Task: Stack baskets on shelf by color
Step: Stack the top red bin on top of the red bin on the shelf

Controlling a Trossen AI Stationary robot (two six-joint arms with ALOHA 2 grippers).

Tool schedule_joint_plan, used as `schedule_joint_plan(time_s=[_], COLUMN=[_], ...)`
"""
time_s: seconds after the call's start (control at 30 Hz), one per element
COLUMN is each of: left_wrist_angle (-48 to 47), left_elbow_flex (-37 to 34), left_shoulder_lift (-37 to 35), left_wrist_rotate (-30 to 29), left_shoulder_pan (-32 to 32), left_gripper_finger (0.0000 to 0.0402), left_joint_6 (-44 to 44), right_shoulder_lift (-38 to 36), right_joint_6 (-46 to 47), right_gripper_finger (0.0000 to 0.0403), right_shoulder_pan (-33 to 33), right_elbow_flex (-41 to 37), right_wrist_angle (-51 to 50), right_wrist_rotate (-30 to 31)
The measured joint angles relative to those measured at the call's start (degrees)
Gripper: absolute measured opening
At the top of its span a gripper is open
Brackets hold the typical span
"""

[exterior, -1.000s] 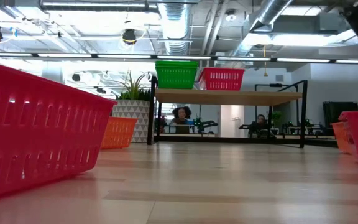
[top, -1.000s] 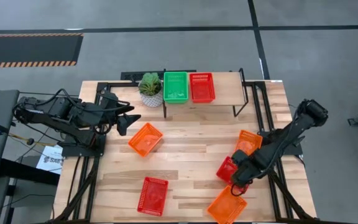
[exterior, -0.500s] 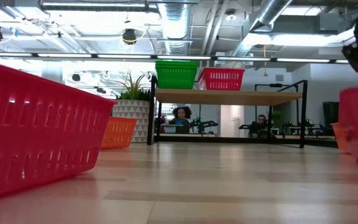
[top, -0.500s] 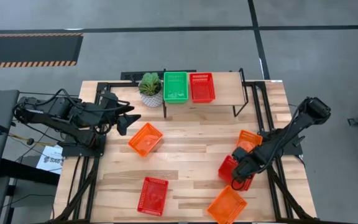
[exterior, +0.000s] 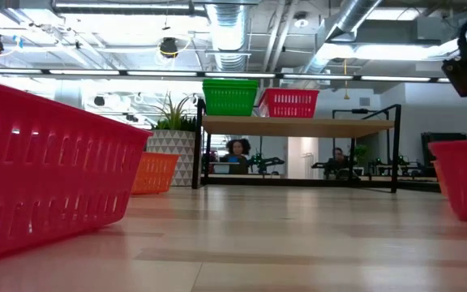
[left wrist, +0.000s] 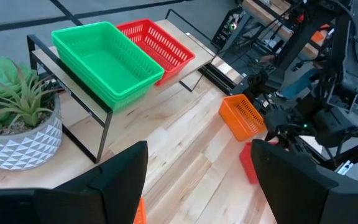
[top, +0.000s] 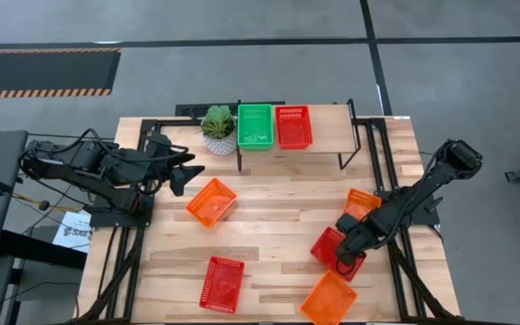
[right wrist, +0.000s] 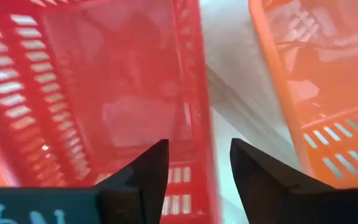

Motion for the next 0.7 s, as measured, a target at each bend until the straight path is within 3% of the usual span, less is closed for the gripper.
schedule_joint_plan(time_s=[0.37, 0.6, 0.7], left_wrist_angle=[-2.62, -2.69, -2.72], left_elbow_flex=[0.00, 0.00, 0.00], left_shoulder_lift=[-0.02, -0.02, -0.02], left_wrist_rotate=[-0.32, -0.79, -1.05], left_shoulder_pan=[0.02, 0.02, 0.02], left_gripper_finger=[0.0274, 0.0274, 0.0274], left_joint_6=[0.02, 0.04, 0.07], right_shoulder_lift=[-0.72, 2.55, 3.35], right_joint_6=[-2.72, -6.47, -6.64], right_gripper_finger=[0.0211, 0.0197, 0.0172], right_shoulder_pan=[-1.92, -2.97, -4.00], right_elbow_flex=[0.02, 0.07, 0.07], right_wrist_angle=[-1.43, -1.20, -1.21], right_wrist_rotate=[0.10, 0.09, 0.07])
